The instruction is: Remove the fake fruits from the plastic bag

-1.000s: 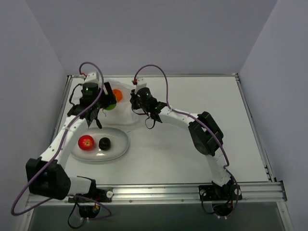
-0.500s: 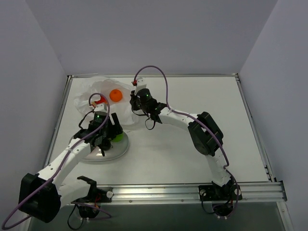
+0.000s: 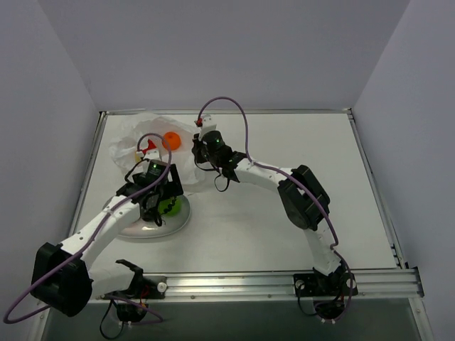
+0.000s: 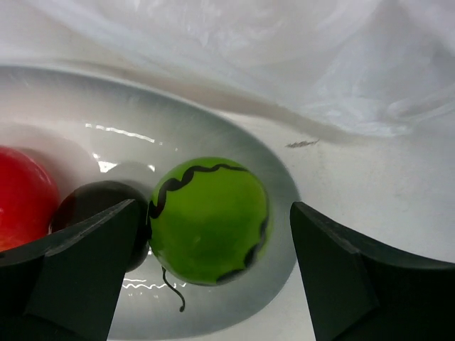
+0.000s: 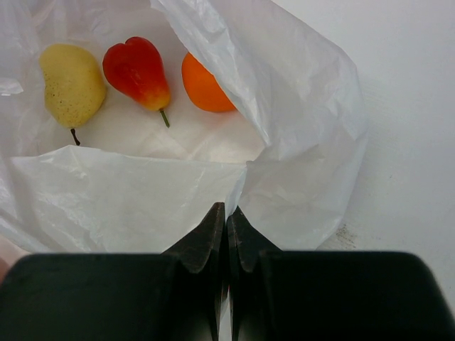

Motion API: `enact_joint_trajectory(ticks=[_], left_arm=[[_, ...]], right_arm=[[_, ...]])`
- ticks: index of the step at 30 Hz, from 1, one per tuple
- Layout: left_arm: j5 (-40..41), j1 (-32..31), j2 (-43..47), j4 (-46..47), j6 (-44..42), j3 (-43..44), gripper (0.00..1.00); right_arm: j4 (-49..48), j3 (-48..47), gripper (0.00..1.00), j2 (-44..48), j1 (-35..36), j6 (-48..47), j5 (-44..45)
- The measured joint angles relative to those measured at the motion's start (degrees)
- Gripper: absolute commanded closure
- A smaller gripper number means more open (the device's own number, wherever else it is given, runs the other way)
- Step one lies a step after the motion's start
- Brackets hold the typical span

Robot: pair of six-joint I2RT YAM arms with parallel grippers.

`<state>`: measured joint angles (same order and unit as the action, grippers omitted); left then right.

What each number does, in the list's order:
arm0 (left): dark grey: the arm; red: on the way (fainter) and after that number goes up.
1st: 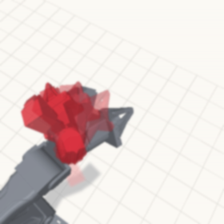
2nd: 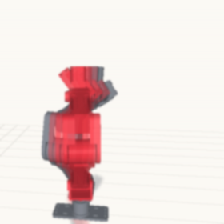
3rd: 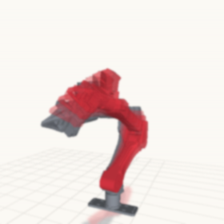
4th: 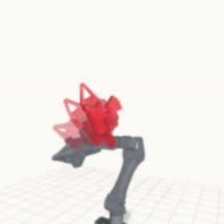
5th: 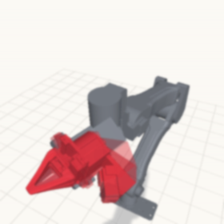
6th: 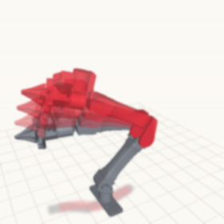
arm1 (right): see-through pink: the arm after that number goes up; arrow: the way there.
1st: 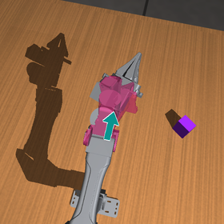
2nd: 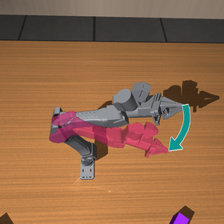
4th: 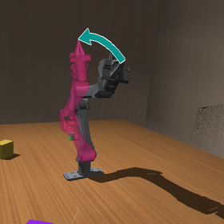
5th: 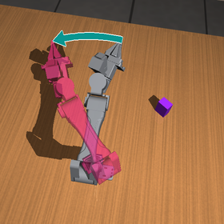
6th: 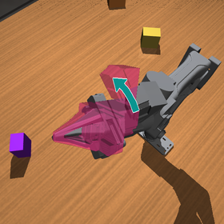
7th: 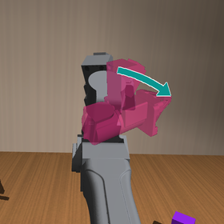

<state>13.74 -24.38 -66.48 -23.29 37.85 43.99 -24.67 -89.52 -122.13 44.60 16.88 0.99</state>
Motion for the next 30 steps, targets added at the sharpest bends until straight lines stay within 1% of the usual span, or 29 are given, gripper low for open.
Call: enact_joint_trajectory(ticks=[2, 4, 5, 7, 8, 10, 11, 12, 16, 20, 22, 24, 25, 27, 28, 30], left_arm=[[0.28, 0.02, -1.03, -0.9, -0.63, 4.5, 0.16], [0.33, 0.13, -3.5, -1.31, -1.55, 10.8, 0.18], [0.37, 0.22, -5.16, -1.03, -1.95, 14.12, 0.22], [0.61, 0.48, -8.11, -0.04, -2.73, 19.56, 0.25], [0.66, 0.72, -9.55, 0.68, -3.06, 21.55, 0.3], [0.13, 2.08, -12.41, 1.31, -3.32, 24.72, 0.34], [-0.42, 2.99, -14.21, 1.55, -3.52, 26.03, 0.37], [-0.87, 4.09, -16.24, 1.7, -3.67, 27.43, 0.39], [-2.49, 8.26, -26.88, 2.45, -5.03, 33.51, 0.42], [-3.63, 10.32, -34.95, 3.13, -6.84, 36.98, 0.43], [-3.87, 10.8, -37.7, 3.72, -7.69, 37.99, 0.41], [-4.11, 11.3, -40.19, 4.37, -8.72, 39.21, 0.37], [-4.31, 11.41, -41.42, 4.81, -9.25, 40.04, 0.31], [-4.57, 11.61, -43.67, 5.92, -10.32, 41.81, 0.24], [-4.63, 11.65, -44.65, 6.4, -10.8, 42.58, 0.18], [-4.66, 11.72, -46.53, 7.39, -11.91, 44.02, 0.14]], right_arm=[[0.0, 0.0, 1.0, 0.0, 0.0, 0.02, 0.0], [0.0, 0.02, 1.0, 0.0, 0.0, 0.0, 0.0], [0.0, 0.02, 1.0, 0.0, 0.0, 0.02, 0.0], [0.0, 0.04, 1.0, 0.0, 0.0, 0.0, 0.02], [0.0, 0.04, 1.0, 0.0, 0.0, 0.02, 0.0], [0.0, 0.07, 1.0, 0.0, 0.02, 0.0, 0.0], [0.0, 0.04, 1.0, 0.0, 0.07, 0.02, 0.0], [-0.02, 0.04, 1.0, 0.0, 0.07, 0.02, 0.0], [-0.02, 0.04, 1.0, 0.0, 0.26, 0.0, 0.0], [0.0, 0.07, 1.0, 0.0, 0.5, 0.0, -0.02], [-0.02, 0.07, 1.0, 0.0, 0.5, 0.0, -0.02], [-0.02, 0.07, 1.0, 0.0, 0.5, 0.0, -0.02], [-0.02, 0.07, 1.0, 0.0, 0.55, 0.0, -0.15], [-0.02, 0.07, 1.0, 0.0, 0.68, 0.0, -0.72], [-0.04, 0.09, 1.0, 0.0, 0.83, 0.0, -0.98], [-0.04, 0.13, 1.0, 0.0, 0.85, 0.0, -1.33]])
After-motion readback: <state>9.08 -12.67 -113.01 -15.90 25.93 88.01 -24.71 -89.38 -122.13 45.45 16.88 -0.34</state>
